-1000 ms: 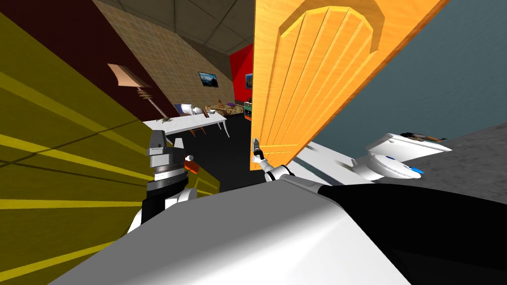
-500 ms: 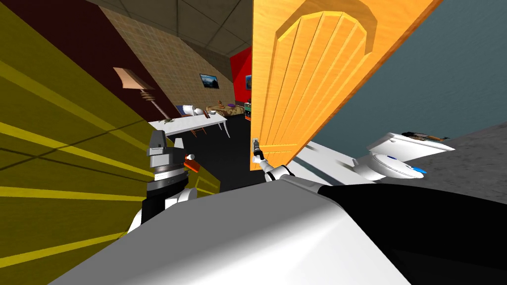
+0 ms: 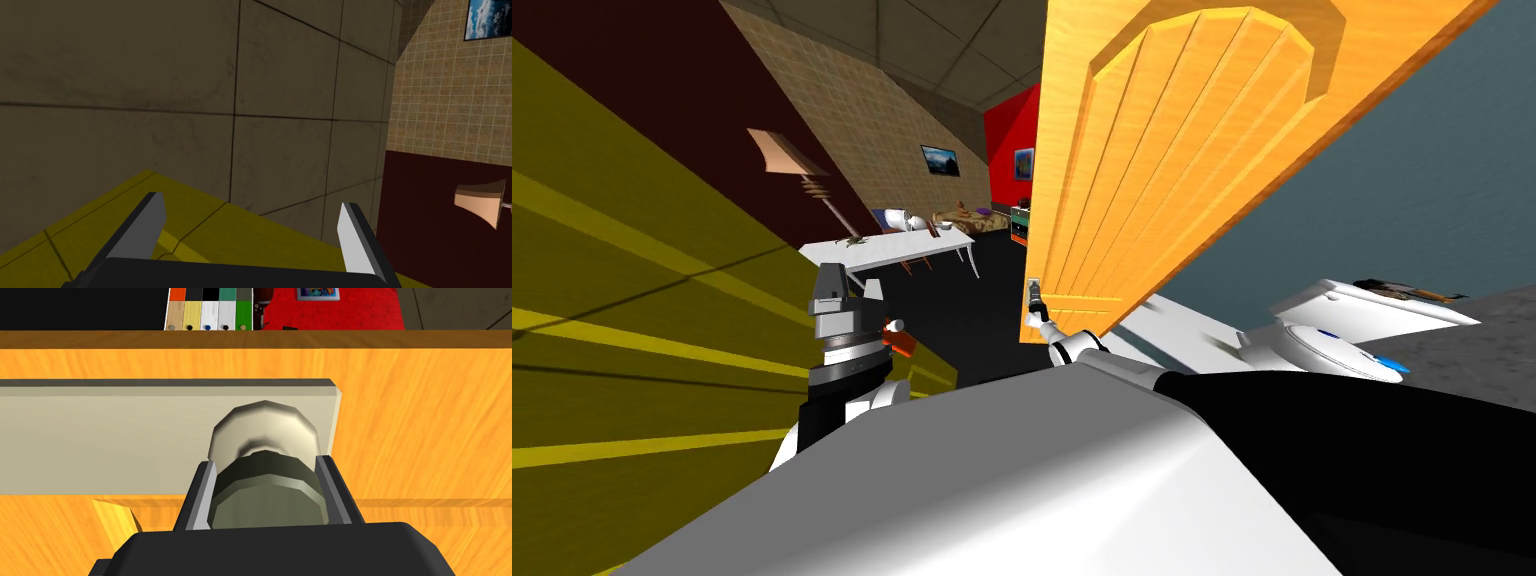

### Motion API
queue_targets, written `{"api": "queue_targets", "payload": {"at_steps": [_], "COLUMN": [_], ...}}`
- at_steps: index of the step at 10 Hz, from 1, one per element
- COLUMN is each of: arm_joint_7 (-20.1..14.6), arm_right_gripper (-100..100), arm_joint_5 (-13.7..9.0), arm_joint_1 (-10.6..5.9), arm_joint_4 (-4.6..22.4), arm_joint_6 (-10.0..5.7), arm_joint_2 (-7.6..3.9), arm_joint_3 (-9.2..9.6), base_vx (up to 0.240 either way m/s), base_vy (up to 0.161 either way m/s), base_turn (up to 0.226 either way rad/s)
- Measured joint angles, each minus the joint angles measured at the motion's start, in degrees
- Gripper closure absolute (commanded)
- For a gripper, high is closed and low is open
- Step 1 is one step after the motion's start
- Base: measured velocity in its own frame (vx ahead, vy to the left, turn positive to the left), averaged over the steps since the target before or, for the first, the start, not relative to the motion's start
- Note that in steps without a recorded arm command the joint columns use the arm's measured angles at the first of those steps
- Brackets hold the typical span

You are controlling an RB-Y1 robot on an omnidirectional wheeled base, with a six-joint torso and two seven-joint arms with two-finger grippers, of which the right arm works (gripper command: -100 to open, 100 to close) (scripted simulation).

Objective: Push the door open

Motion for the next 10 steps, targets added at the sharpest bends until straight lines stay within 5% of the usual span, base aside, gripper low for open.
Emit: {"api": "queue_targets", "payload": {"at_steps": [1,3,4,8,10], "arm_joint_7": [0.6,1.9,3.1,7.2,7.6], "arm_right_gripper": [100,100,100,100,100], "arm_joint_5": [-0.1,-1.7,-2.5,-5.8,-7.0], "arm_joint_1": [0.64,-0.03,0.74,0.76,-0.75], "arm_joint_4": [-1.9,0.2,-1.1,-1.5,1.0], "arm_joint_6": [0.7,-0.44,-0.19,-2.36,-4.35], "arm_joint_2": [0.01,-0.02,0.23,1.56,2.25], "arm_joint_3": [-0.27,-1.19,-1.86,-4.43,-5.31], "base_vx": [0.079,0.123,0.143,0.148,0.1], "base_vy": [-0.004,0.005,0.024,0.006,0.014], "base_turn": [0.049,0.039,0.018,0.009,0.007]}}
